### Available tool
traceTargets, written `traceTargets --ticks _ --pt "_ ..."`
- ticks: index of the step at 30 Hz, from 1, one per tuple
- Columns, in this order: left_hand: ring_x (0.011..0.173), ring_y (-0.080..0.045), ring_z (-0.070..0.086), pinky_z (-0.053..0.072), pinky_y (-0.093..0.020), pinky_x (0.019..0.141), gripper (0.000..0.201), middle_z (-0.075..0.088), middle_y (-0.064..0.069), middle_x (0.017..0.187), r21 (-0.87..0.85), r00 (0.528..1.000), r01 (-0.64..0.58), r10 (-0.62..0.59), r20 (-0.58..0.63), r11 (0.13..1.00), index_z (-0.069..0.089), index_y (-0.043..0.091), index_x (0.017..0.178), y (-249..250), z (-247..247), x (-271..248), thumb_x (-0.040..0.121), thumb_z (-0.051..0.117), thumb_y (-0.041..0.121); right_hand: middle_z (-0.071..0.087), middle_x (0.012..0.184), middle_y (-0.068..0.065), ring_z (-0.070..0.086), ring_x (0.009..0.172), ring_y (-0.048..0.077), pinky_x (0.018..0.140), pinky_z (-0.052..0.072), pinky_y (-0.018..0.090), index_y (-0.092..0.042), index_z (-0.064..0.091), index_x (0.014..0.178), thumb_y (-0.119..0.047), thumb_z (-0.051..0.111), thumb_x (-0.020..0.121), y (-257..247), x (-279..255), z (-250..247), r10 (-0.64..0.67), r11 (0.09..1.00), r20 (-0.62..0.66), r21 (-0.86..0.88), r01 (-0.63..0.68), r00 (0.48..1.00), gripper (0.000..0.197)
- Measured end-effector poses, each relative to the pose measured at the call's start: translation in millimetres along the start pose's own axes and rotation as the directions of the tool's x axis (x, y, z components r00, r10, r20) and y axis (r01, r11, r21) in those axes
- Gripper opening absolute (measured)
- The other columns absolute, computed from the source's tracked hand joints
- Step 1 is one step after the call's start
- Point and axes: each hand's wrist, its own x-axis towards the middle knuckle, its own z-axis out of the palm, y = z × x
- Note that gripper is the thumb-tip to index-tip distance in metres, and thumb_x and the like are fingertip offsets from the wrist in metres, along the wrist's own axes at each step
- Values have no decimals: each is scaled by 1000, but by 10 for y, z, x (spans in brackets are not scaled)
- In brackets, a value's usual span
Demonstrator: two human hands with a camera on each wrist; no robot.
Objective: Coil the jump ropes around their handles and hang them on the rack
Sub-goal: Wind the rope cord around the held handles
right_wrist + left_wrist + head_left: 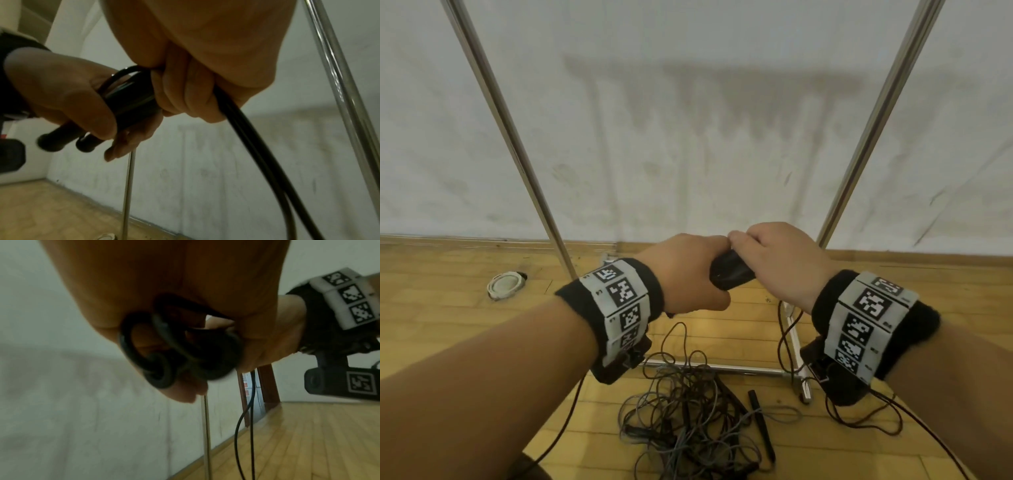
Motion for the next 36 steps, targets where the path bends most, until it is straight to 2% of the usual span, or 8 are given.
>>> traceTargets --ticks 5,9,15,21,24,27,32,36 --pt "53 2 64 40 -11 39 32 65 9 81 -112 998 -16 23 61 994 54 37 110 -39 96 4 86 71 25 71 85 3 67 79 21 76 55 43 -25 67 95 -70 36 98 12 -27 -70 13 997 145 -75 -2 989 55" --pt "69 -2 58 39 -21 54 30 61 12 85 91 998 -52 48 46 995 43 44 90 -155 115 29 89 71 31 66 98 -10 60 88 8 82 52 34 -31 62 112 -73 43 93 86 -72 -274 -26 964 293 -245 101 956 50" --pt "71 -3 55 36 -22 55 31 58 13 83 185 997 -55 43 66 981 45 43 102 -192 133 -26 89 72 35 63 76 -9 56 74 4 62 40 25 -40 68 93 -52 54 97 153 -108 -535 -203 948 319 -174 267 926 19" --pt "58 -2 58 38 -15 51 24 62 12 69 -72 993 -117 119 21 991 49 41 88 -21 128 -89 84 71 33 69 83 -3 61 79 11 74 49 35 -38 70 93 -54 47 96 211 -60 -523 -205 975 172 -54 217 963 28" --pt "53 4 58 38 -10 44 26 63 22 66 -258 995 -97 86 -51 961 52 42 85 10 120 -106 84 75 31 61 70 -5 53 60 6 61 43 23 -31 67 88 -46 46 103 276 -80 -356 -167 986 189 25 166 968 30" --pt "46 5 56 35 -9 40 24 58 8 61 -338 983 -33 -30 -181 940 54 34 85 -48 88 -25 85 76 26 53 66 -1 51 49 2 50 47 15 -26 67 97 -44 43 107 286 -116 -243 -74 993 231 106 50 970 32" --pt "44 0 53 30 -9 34 22 50 14 67 -256 963 162 -209 -170 953 51 29 80 -191 75 130 86 71 24 59 83 -8 60 71 8 60 47 23 -27 61 106 -40 39 108 186 -150 -237 -104 979 261 -146 146 960 27" --pt "58 -2 49 33 -17 44 28 42 19 74 -7 962 248 -248 -112 969 42 33 81 -223 100 198 91 67 26 59 86 -7 57 78 13 79 53 39 -27 56 105 -36 36 109 58 -238 -264 -166 847 326 -437 304 931 22"
